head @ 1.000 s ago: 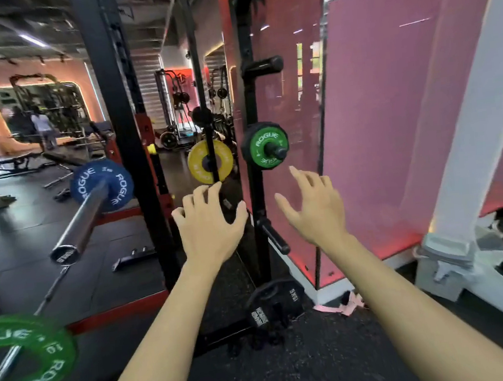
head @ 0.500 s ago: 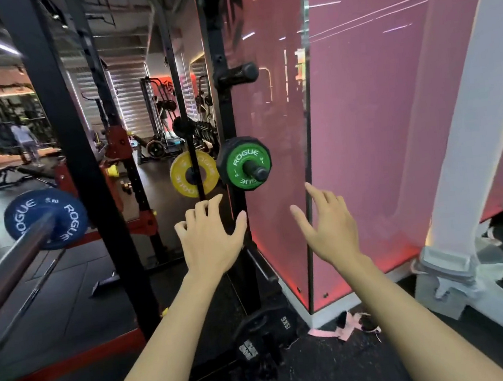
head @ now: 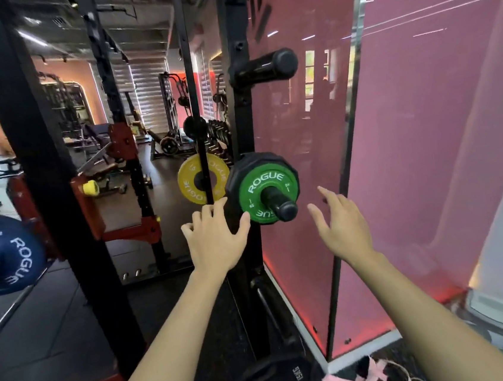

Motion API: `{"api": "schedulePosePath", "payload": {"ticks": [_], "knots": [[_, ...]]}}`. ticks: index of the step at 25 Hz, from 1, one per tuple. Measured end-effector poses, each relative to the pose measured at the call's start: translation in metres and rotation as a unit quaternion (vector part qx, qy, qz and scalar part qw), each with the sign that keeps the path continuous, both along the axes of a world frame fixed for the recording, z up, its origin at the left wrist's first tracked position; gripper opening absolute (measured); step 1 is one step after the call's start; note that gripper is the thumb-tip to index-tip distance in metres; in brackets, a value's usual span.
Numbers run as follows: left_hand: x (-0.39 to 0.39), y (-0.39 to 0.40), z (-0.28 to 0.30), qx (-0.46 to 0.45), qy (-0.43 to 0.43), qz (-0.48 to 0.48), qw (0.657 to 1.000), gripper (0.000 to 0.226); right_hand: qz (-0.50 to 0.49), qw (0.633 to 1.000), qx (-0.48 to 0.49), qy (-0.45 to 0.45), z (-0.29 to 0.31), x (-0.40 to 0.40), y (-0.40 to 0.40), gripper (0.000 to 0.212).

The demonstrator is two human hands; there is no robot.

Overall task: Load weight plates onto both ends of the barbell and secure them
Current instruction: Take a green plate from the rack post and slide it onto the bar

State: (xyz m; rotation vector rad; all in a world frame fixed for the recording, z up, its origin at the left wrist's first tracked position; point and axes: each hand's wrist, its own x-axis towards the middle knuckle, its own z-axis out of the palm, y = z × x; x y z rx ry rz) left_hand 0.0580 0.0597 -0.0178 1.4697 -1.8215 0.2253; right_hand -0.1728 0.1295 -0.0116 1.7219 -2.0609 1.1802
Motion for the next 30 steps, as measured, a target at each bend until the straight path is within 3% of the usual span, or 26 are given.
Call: {"api": "schedulePosePath", "payload": {"ticks": [9,14,17,20,24,30], "knots": [[-0.047,-0.084,-0.001,-0.012,-0.009,0.028,0.999,0.058,0.074,0.997,0.010,0.032,0.014,-0.026,-0.125,0.054],[-0.055,-0.106,-0.011,-0.086,-0.037,0.093,0.991,0.052,0.097,0.994,-0.008,0.054,0.010,-0.043,-0.159,0.055],[-0.059,-0.104,-0.021,-0.140,-0.015,0.097,0.985,0.044,0.097,0.995,-0.030,0.003,0.006,-0.043,-0.164,0.050],[-0.067,-0.097,-0.024,-0.136,0.044,0.064,0.988,0.037,0.094,0.995,-0.024,0.002,0.008,-0.043,-0.166,0.044],[-0.074,-0.085,-0.017,-0.044,0.152,0.005,0.987,0.035,0.105,0.992,0.007,0.069,0.011,-0.044,-0.163,0.045],[-0.068,-0.060,-0.009,-0.022,0.163,-0.082,0.983,0.034,0.150,0.985,0.073,0.051,0.007,-0.062,-0.136,0.044]]}}
